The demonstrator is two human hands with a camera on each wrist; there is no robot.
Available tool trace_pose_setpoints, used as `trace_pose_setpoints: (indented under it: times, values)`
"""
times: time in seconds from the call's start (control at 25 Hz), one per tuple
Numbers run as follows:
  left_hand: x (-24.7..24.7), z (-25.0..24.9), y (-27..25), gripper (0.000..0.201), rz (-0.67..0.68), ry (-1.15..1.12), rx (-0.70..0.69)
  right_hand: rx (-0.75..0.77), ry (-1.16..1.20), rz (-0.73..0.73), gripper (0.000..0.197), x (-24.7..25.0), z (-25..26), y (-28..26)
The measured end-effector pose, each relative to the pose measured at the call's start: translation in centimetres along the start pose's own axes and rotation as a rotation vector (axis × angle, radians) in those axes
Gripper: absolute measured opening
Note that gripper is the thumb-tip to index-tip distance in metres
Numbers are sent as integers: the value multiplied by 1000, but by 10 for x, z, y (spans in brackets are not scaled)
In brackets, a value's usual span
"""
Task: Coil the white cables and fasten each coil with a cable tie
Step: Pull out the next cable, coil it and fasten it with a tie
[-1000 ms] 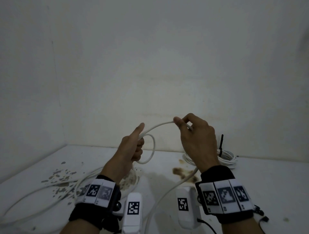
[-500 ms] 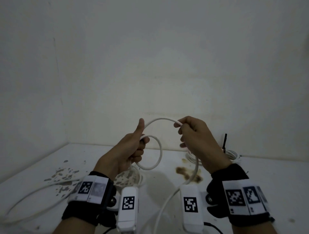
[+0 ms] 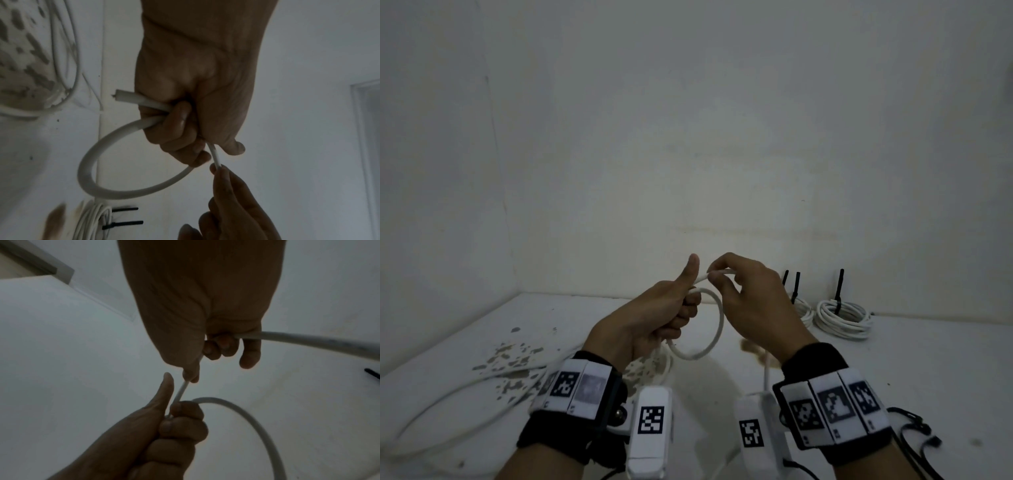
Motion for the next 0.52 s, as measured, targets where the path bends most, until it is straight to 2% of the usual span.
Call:
trace_pose_setpoints:
  times: [0.08,0.24,0.44,0.52]
  values:
    - [1,-1,2,61,-53,-4,-27,-54,81,56,17,-5,-4,0]
    - [10,-2,0,63,-170,-20,-37,-246,386,162,27,-16,-10,-2]
    - [10,-3,2,71,-186,-167,-74,-323,460,129,31,-17,-17,-5]
    - [9,-4,4,62,-154,-275,-92,-324,439,99,29,-13,-23,-2]
Point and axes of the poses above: each hand's wrist, its own y-axis towards the middle knuckle, its own x-axis out of the back of the hand, z = x × y, the point moved 9 cm from there along y, towards the middle knuckle, and after that the axes turned 11 degrees about -x, right-handed, at the moved point
